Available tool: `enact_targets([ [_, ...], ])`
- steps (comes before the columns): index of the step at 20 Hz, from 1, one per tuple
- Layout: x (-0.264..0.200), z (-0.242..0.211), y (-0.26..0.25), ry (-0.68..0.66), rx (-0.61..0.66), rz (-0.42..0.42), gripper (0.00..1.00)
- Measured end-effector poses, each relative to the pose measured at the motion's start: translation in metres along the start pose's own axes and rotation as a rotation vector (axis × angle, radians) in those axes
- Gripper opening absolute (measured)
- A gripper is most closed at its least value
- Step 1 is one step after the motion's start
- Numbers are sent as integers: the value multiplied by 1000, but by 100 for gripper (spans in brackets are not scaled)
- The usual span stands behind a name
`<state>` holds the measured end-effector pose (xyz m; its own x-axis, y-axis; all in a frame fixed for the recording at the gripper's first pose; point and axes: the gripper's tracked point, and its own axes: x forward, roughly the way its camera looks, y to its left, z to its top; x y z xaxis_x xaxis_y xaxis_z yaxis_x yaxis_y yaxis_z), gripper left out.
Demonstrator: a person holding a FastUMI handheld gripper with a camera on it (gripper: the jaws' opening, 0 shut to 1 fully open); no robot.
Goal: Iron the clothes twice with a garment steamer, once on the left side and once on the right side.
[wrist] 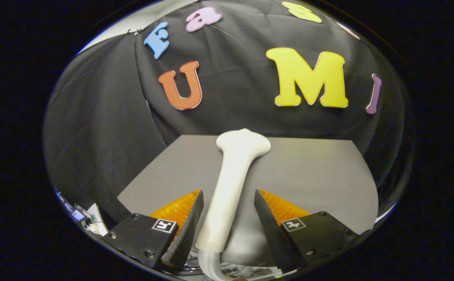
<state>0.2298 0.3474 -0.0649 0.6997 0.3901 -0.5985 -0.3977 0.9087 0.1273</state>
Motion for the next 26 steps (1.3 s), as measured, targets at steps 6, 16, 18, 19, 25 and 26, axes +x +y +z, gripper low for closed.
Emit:
enact_targets([
  [6, 22, 4, 4, 36, 15, -45, 62],
  [16, -19, -7, 6, -22, 114, 22, 35],
  [18, -38, -4, 1, -62, 123, 42, 36],
  [19, -49, -3, -4, -82, 128, 42, 35],
  [25, -128, -9, -50, -225, 165, 4, 35],
  [26, -142, -10, -59, -248, 168, -9, 35],
])
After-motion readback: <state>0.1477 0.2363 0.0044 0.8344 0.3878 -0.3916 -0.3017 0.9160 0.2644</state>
